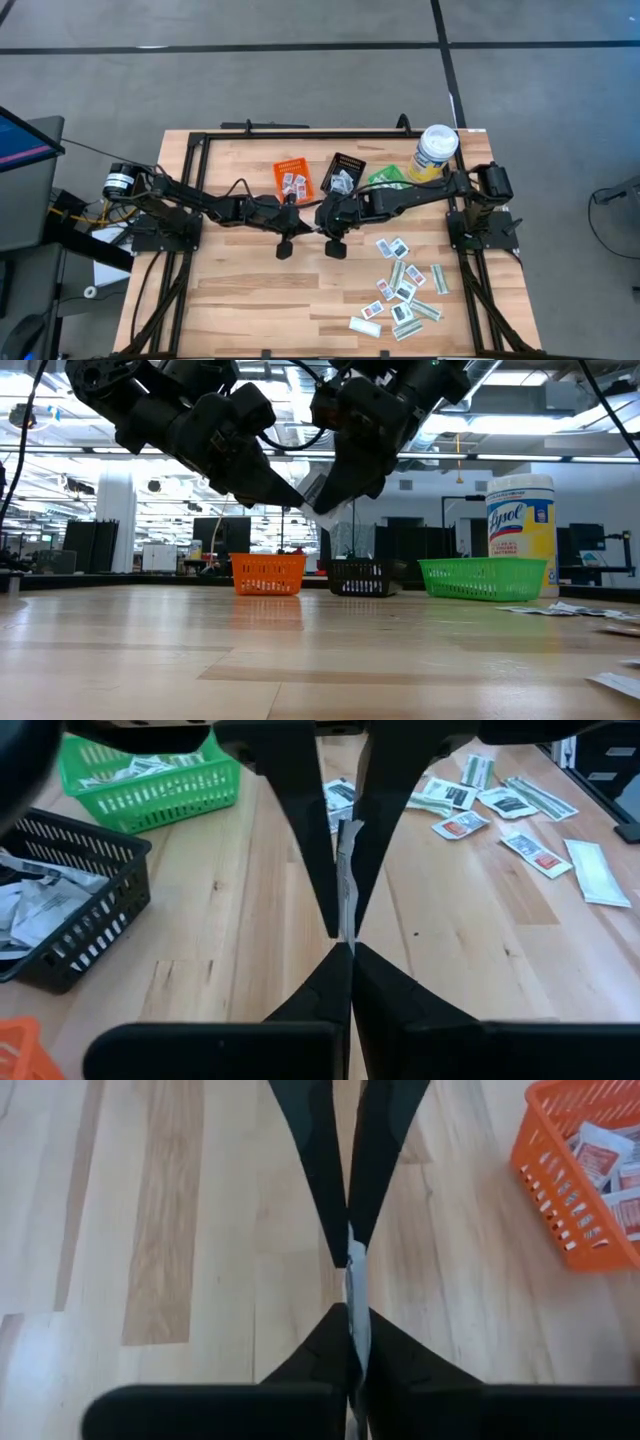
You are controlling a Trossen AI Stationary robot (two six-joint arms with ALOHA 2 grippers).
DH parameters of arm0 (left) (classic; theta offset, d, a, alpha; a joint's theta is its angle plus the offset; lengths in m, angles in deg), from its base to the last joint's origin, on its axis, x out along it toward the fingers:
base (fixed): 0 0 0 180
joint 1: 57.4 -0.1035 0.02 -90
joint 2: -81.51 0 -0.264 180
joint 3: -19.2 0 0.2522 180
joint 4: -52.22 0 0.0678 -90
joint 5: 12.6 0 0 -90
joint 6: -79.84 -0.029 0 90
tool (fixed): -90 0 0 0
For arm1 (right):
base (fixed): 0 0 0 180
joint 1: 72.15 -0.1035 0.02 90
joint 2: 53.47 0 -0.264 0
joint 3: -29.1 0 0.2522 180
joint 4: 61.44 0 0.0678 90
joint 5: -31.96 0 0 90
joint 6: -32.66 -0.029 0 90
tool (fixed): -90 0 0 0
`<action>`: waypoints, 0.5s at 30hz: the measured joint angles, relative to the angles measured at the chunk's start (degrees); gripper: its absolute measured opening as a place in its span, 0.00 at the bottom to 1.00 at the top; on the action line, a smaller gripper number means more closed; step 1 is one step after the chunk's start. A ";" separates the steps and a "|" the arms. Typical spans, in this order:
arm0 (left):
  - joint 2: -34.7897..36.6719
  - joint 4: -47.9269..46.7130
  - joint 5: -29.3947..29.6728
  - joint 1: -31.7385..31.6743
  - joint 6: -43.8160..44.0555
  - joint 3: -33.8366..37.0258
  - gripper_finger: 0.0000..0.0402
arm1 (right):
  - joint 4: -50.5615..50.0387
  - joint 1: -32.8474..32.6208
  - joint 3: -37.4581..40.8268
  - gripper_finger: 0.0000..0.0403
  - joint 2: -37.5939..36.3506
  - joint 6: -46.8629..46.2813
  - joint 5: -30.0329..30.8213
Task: Pick & Place First Aid Supplies
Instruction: Put the black towelette pack into the black basket
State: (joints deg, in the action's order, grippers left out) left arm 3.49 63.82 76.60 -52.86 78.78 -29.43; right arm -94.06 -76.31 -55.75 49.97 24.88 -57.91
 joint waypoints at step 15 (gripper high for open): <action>0.00 -0.06 0.59 0.00 0.00 -0.02 0.02 | -9.07 -0.04 0.16 0.01 0.07 -4.99 -0.11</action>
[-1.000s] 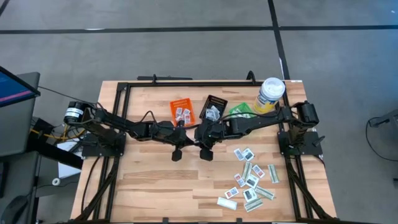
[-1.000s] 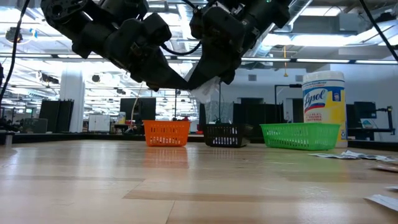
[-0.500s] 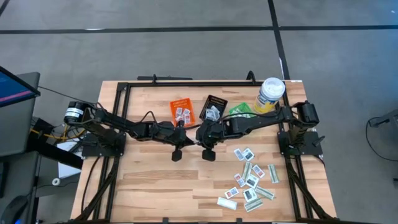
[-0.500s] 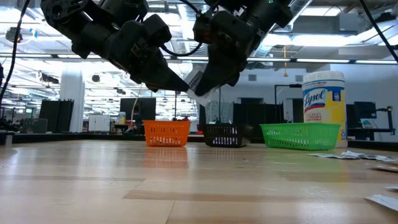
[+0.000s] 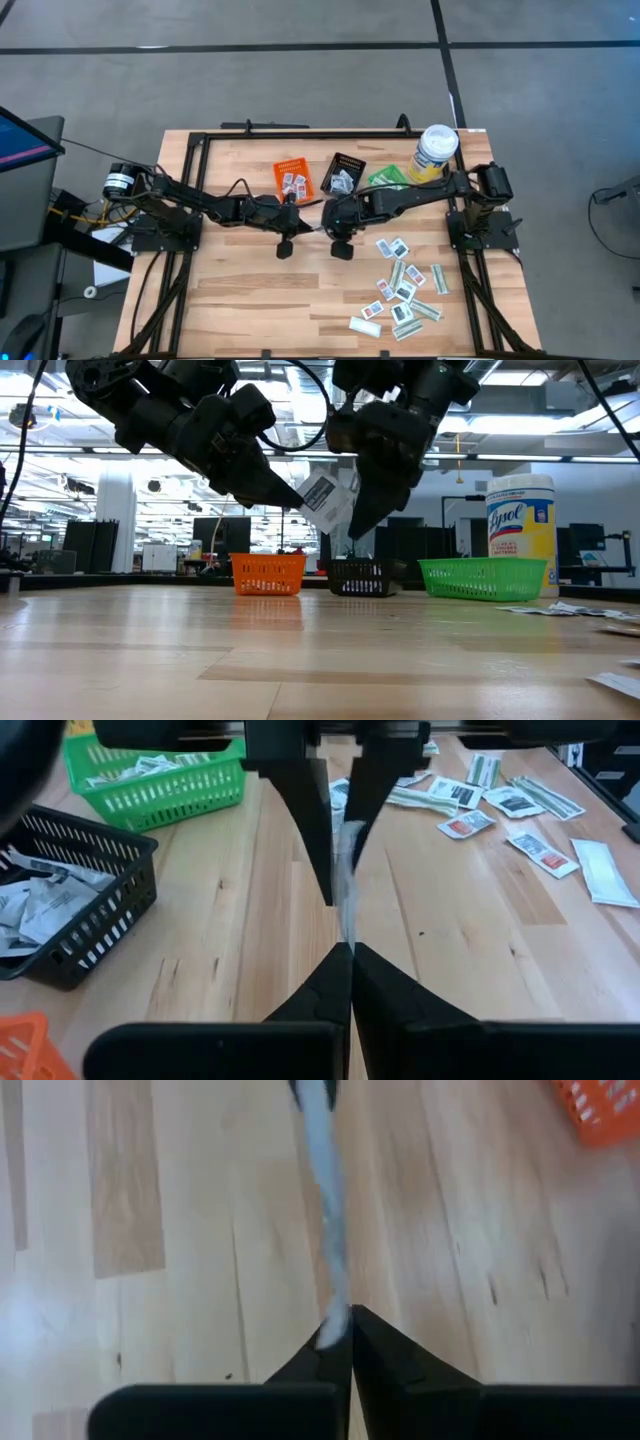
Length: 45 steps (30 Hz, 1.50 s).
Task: Pick & Place First Aid Supplies
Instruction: Put the black towelette pack into the black basket
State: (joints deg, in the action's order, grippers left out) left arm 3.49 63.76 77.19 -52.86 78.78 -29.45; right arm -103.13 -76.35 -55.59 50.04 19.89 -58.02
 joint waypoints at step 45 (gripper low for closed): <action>0.03 0.00 3.02 0.00 1.31 0.01 0.02 | -12.97 4.60 -7.09 0.00 -3.87 2.17 3.06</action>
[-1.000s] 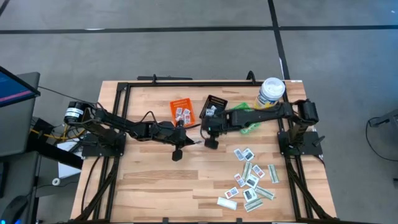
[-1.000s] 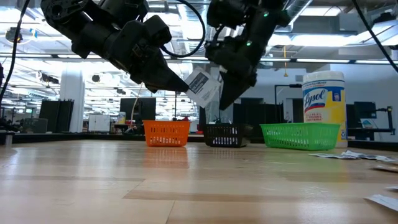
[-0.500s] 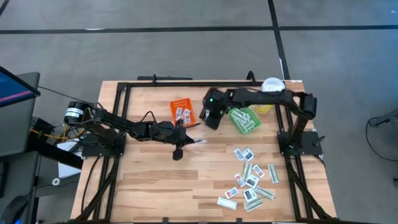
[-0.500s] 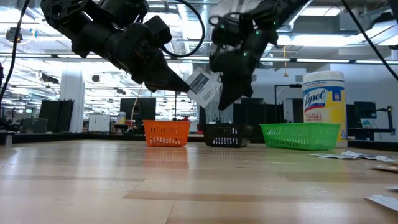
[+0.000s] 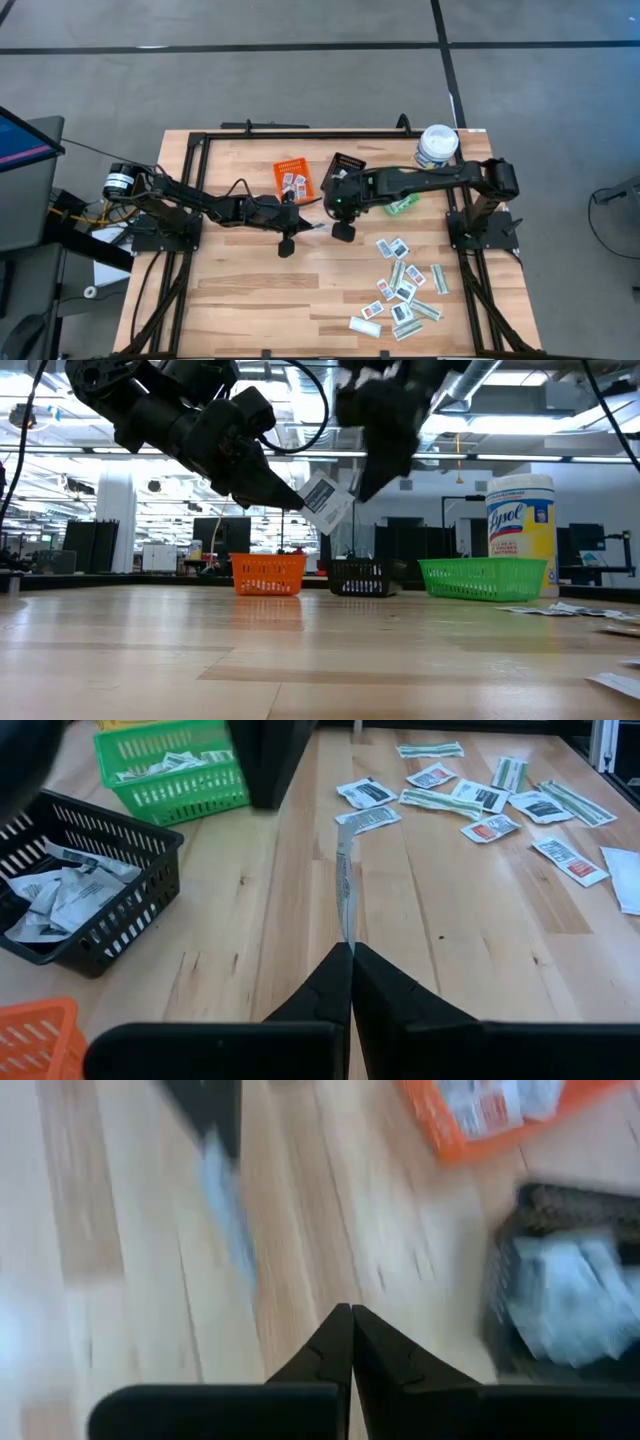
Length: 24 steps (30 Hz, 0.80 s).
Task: Pick & Place First Aid Supplies
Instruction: Put the black towelette pack into the black basket
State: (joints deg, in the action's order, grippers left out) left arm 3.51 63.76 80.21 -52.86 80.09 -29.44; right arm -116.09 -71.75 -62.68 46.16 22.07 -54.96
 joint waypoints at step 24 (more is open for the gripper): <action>0.00 2.88 0.00 -0.09 0.17 0.03 0.02 | 3.29 -5.37 -1.23 0.38 -0.96 0.63 -0.21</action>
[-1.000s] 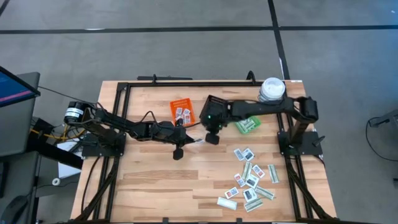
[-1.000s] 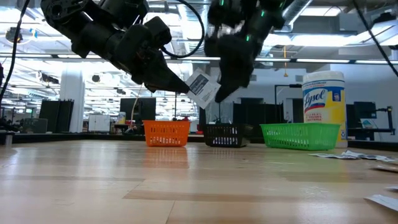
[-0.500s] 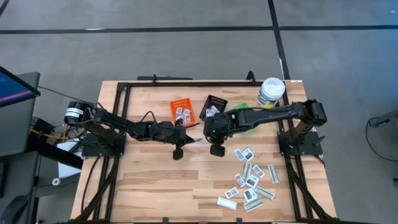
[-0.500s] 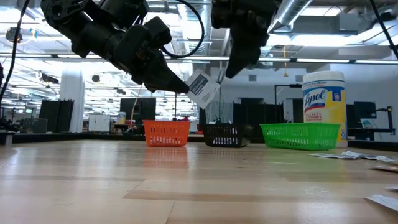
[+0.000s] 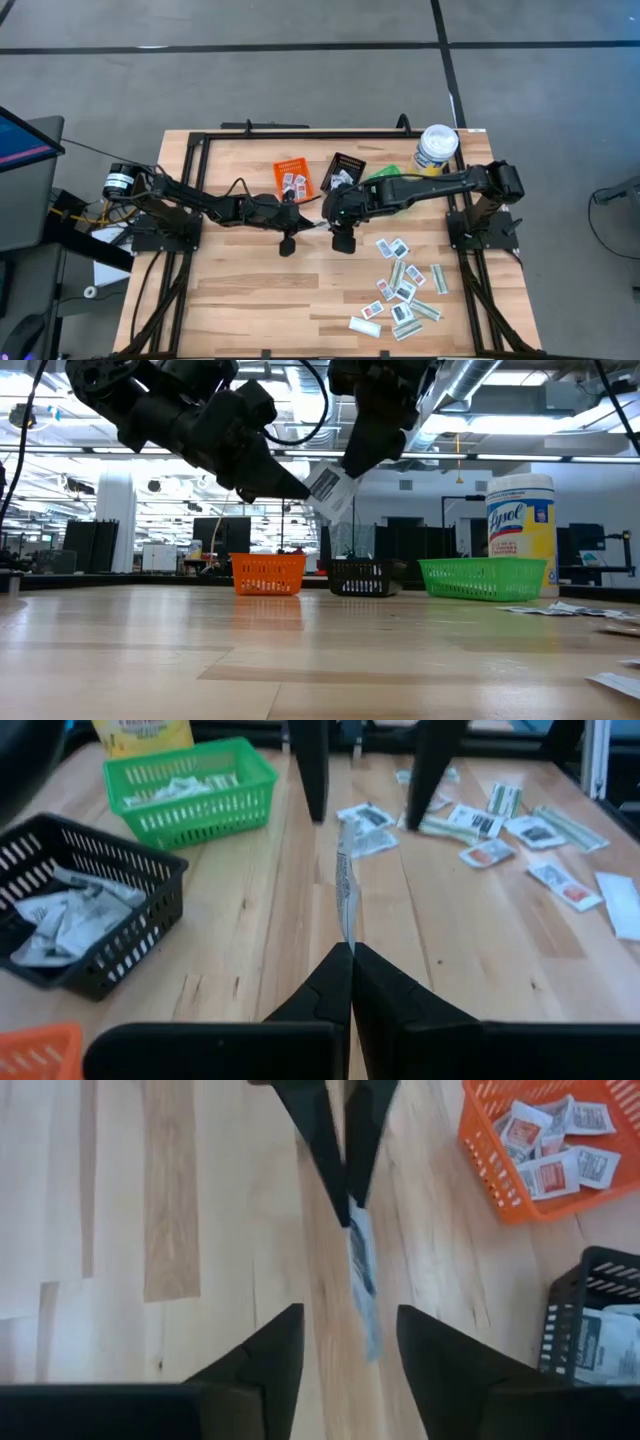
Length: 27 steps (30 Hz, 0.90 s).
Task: Pick & Place First Aid Supplies
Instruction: Put the black towelette pack into the black basket
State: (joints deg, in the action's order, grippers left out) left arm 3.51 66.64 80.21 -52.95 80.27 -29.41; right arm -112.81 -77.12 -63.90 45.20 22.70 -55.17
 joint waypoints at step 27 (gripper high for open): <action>0.00 5.29 0.20 1.18 1.51 -0.01 0.03 | 2.53 0.22 0.02 0.01 0.02 0.46 0.14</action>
State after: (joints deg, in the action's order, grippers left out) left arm 3.51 71.93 80.40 -51.77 81.78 -29.41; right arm -110.27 -76.90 -63.88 45.23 23.16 -55.03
